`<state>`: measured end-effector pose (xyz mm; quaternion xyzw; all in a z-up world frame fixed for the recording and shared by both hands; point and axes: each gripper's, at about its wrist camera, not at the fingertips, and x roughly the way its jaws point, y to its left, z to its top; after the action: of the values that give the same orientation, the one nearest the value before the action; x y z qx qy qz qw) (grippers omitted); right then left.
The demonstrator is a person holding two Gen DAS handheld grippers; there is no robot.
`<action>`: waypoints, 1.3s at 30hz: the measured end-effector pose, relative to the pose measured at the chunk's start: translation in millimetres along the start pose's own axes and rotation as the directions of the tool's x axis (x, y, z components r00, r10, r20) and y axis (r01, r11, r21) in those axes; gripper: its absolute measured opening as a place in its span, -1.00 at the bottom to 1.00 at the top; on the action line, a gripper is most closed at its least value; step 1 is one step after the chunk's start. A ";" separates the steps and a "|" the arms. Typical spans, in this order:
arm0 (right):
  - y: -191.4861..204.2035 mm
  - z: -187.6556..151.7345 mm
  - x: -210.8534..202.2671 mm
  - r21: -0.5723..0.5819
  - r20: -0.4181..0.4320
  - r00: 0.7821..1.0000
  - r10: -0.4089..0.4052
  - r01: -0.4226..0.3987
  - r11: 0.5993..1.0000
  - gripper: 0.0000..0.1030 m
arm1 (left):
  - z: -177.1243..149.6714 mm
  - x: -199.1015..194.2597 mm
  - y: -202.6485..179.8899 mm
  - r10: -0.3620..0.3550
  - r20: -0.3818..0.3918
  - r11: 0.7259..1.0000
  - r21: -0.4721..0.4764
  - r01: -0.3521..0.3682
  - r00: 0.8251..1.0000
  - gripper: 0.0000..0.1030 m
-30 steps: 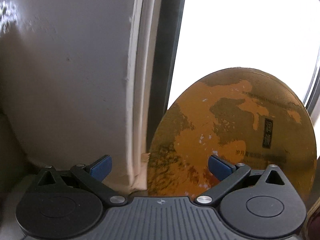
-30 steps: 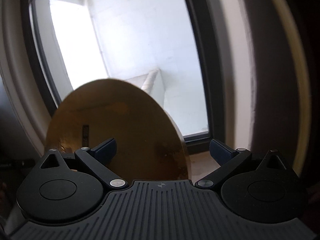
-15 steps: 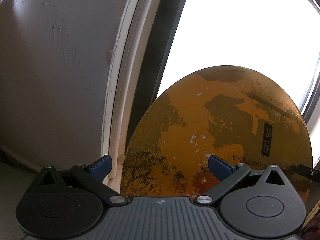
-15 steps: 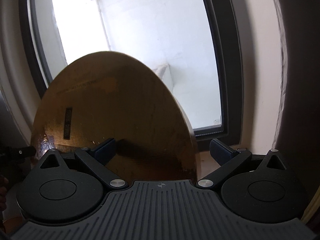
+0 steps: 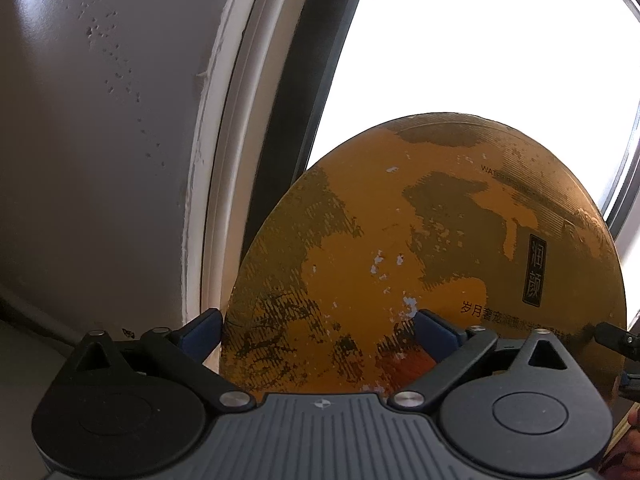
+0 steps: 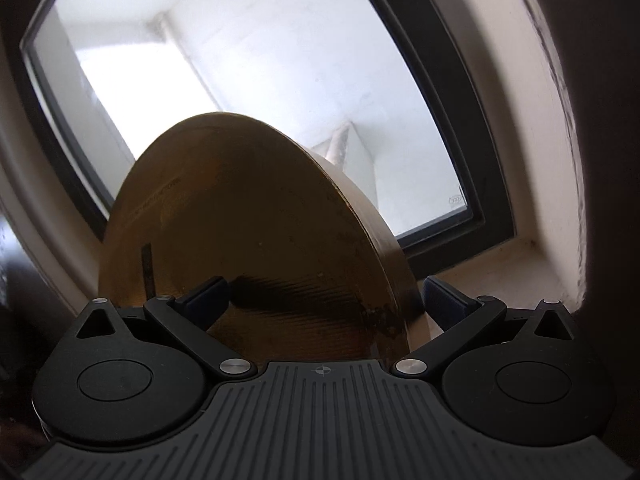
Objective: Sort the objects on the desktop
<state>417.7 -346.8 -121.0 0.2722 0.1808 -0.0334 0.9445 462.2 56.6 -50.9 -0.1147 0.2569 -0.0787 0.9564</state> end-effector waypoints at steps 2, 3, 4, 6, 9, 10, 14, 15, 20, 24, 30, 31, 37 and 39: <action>0.8 -2.3 -4.6 -0.017 0.017 1.000 -0.001 0.001 1.000 0.95 | 2.9 -0.1 -0.6 -0.011 -0.002 1.000 0.010 0.011 1.000 0.84; 0.7 -2.6 -9.5 -0.020 0.028 1.000 0.004 -0.004 1.000 0.93 | 3.6 2.9 0.2 -0.017 0.003 1.000 0.013 0.017 1.000 0.84; 0.3 -2.3 -14.1 -0.026 0.040 0.999 0.010 -0.009 1.000 0.92 | 4.4 3.9 -0.1 -0.019 0.011 1.000 0.015 0.019 1.000 0.84; 1.9 0.5 -22.2 -0.047 0.055 0.998 0.027 -0.024 0.999 0.90 | 7.7 -0.2 -4.2 -0.019 0.033 1.000 0.023 0.018 0.999 0.84; 10.2 11.3 -36.3 -0.092 0.095 0.995 0.032 -0.023 0.996 0.87 | 16.0 -10.8 -11.1 -0.038 0.067 0.999 0.024 0.037 0.997 0.84; 13.7 16.2 -42.0 -0.110 0.113 0.993 0.033 -0.021 0.994 0.86 | 18.9 -15.5 -13.8 -0.046 0.082 0.999 0.026 0.044 0.996 0.84; 27.9 32.5 -73.2 -0.152 0.181 0.982 0.058 -0.031 0.988 0.86 | 31.2 -42.0 -25.8 -0.078 0.156 0.997 0.037 0.073 0.985 0.85; 32.1 36.2 -82.4 -0.160 0.196 0.979 0.063 -0.031 0.987 0.86 | 34.9 -50.3 -29.9 -0.082 0.169 0.996 0.043 0.076 0.982 0.85; 57.4 47.7 -140.3 -0.217 0.230 0.971 0.063 -0.011 0.976 0.85 | 47.4 -97.0 -48.1 -0.109 0.218 0.992 0.088 0.091 0.970 0.84; 68.5 51.1 -191.4 -0.219 0.214 0.975 0.061 -0.013 0.976 0.84 | 48.6 -140.9 -65.2 -0.114 0.219 0.989 0.115 0.091 0.969 0.84; 84.2 45.3 -282.0 -0.218 0.190 0.981 0.051 -0.008 0.976 0.83 | 30.6 -211.1 -91.2 -0.096 0.201 0.993 0.081 0.081 0.975 0.86; 87.6 42.2 -299.3 -0.218 0.185 0.982 0.045 -0.004 0.976 0.83 | 25.4 -223.0 -95.7 -0.087 0.196 0.995 0.072 0.074 0.977 0.86; 97.8 14.3 -373.2 -0.192 0.135 0.991 -0.015 0.041 0.980 0.83 | -9.2 -284.5 -116.8 -0.054 0.099 0.998 0.035 0.051 0.994 0.88; 102.6 5.2 -395.7 -0.202 0.125 0.992 -0.031 0.056 0.978 0.83 | -24.9 -298.4 -122.1 -0.049 0.055 0.999 0.004 0.049 0.997 0.88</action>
<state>67.0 -276.4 76.9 0.1666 0.1318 -0.0519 0.9758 183.0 -2.8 101.0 -0.1219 0.2276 -0.0992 0.9610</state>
